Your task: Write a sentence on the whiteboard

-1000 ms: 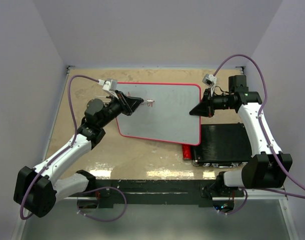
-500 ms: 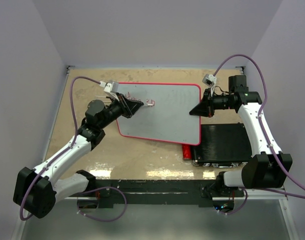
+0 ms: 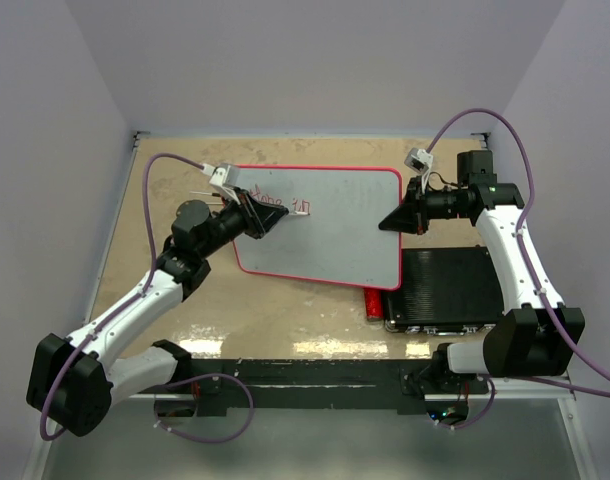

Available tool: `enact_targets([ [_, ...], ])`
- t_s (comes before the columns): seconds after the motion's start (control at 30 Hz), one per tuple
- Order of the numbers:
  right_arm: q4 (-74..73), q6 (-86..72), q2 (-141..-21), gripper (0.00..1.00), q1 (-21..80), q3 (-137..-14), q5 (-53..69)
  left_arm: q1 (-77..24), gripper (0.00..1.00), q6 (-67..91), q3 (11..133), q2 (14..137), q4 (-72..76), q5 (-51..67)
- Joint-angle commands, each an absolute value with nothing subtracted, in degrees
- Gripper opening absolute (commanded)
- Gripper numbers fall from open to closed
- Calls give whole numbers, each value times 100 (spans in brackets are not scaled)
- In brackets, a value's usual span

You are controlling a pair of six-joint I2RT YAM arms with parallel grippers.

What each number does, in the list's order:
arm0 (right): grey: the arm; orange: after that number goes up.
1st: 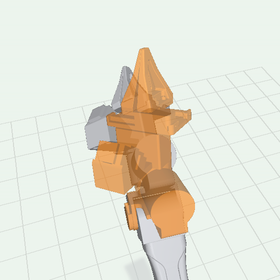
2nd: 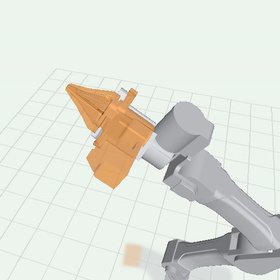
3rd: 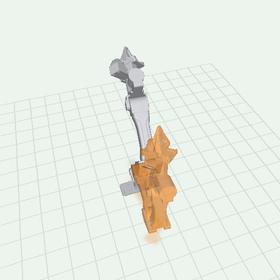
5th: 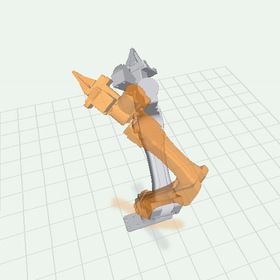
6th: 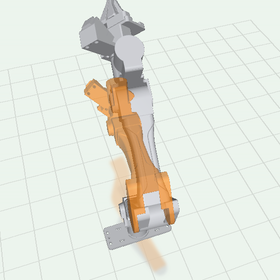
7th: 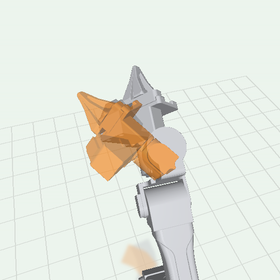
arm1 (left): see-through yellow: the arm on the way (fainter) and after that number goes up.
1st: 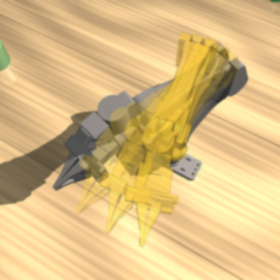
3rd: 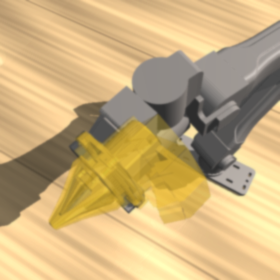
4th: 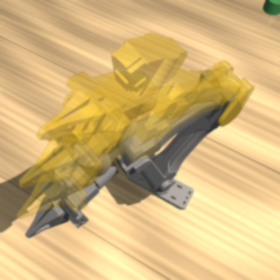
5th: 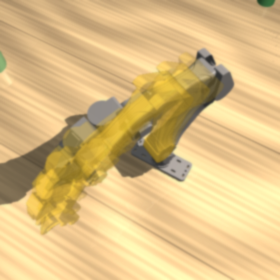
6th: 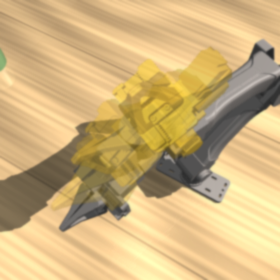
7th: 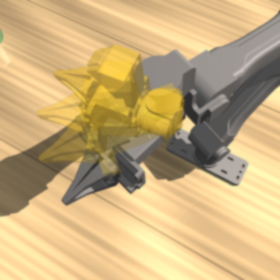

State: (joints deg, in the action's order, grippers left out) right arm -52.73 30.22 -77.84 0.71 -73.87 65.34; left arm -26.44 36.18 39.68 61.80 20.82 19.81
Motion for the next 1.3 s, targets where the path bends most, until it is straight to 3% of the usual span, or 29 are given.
enact_targets([
  [0.0,-5098,3199,-7559,0,105,-7453,6680,-2637,0,3533,4402,5907,2101,2171],
  [0.33,-4913,3050,-7515,0,105,-7409,6662,-2479,0,3314,4702,5125,1433,2110],
  [0.7,-4869,3015,-7506,0,97,-7374,6645,-2057,0,3876,3464,4175,2153,1960],
  [1.27,-4729,2936,-7436,0,97,-7269,6566,-2039,0,4201,2796,3656,2461,2030],
])
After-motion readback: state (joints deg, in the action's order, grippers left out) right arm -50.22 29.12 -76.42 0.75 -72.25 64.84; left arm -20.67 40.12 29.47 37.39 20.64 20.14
